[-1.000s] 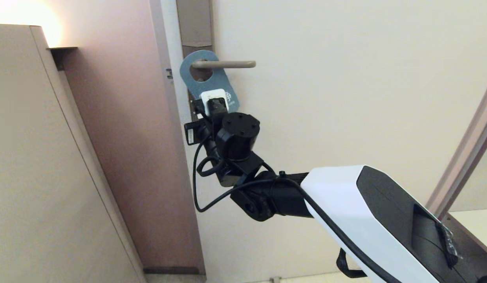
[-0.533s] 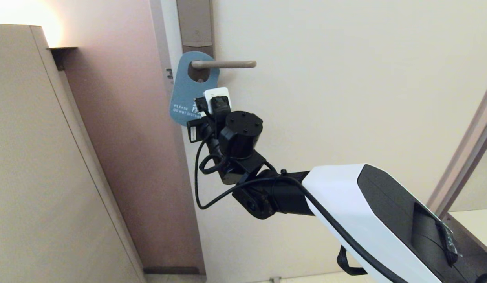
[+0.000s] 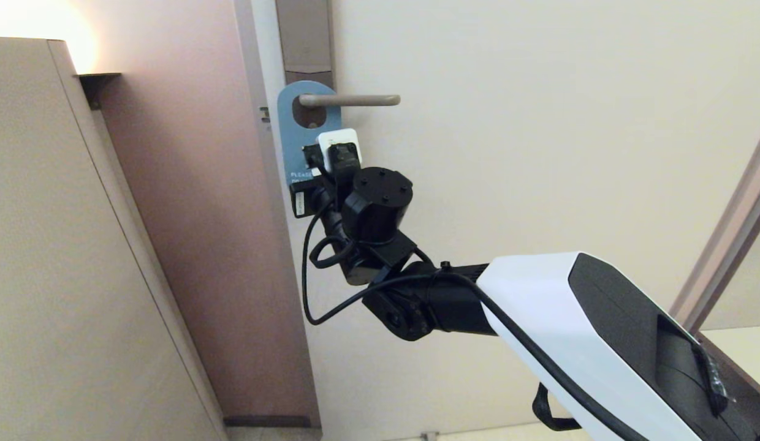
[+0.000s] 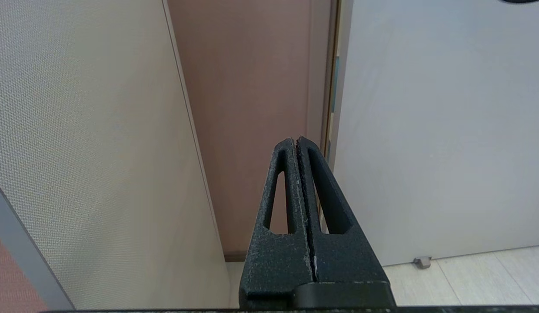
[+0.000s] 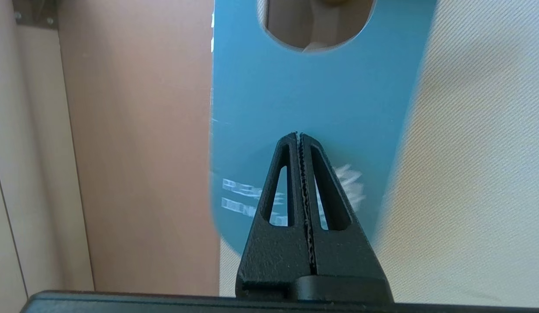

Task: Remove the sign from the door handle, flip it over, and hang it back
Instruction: Hang the sign back with the other side facing out

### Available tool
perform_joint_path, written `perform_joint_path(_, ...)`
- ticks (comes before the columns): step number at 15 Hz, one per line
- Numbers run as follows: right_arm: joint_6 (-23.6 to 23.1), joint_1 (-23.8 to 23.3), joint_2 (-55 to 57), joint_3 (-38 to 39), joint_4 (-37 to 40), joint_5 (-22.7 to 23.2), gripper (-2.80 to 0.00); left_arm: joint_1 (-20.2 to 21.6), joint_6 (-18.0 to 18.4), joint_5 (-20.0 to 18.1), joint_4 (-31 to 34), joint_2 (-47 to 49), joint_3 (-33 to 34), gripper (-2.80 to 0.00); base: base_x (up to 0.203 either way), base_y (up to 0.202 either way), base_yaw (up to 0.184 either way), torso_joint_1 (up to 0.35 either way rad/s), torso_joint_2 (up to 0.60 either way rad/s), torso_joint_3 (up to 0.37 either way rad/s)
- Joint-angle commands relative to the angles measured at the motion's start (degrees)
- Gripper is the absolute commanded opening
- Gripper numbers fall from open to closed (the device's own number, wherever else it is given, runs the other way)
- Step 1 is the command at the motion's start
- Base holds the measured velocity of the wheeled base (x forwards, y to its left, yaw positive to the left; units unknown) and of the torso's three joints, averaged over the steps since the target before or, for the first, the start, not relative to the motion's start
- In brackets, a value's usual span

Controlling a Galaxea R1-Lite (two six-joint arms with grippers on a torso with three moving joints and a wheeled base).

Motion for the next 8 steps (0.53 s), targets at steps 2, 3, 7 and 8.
perform_joint_path(2,-0.06,0.04,-3.33,3.84,-0.28,-0.09,-2.8,0.01,0.0,-0.02,-0.01,0.05,0.02,-2.8,0.0,0.0,0.0,0.0,0.0,0.0)
perform_joint_path(3,-0.03,0.04,-5.37,7.06,-0.25,-0.02,-2.8,0.01,0.0,-0.02,-0.01,0.05,0.02,-2.8,0.0,0.0,0.0,0.0,0.0,0.0)
perform_joint_path(7,0.19,-0.06,-14.81,22.9,-0.31,0.09,-2.8,0.01,0.0,-0.02,-0.01,0.05,0.02,-2.8,0.0,0.0,0.0,0.0,0.0,0.0)
perform_joint_path(8,0.27,-0.16,-17.6,27.74,-0.32,0.1,-2.8,0.01,0.0,-0.02,-0.01,0.05,0.02,-2.8,0.0,0.0,0.0,0.0,0.0,0.0)
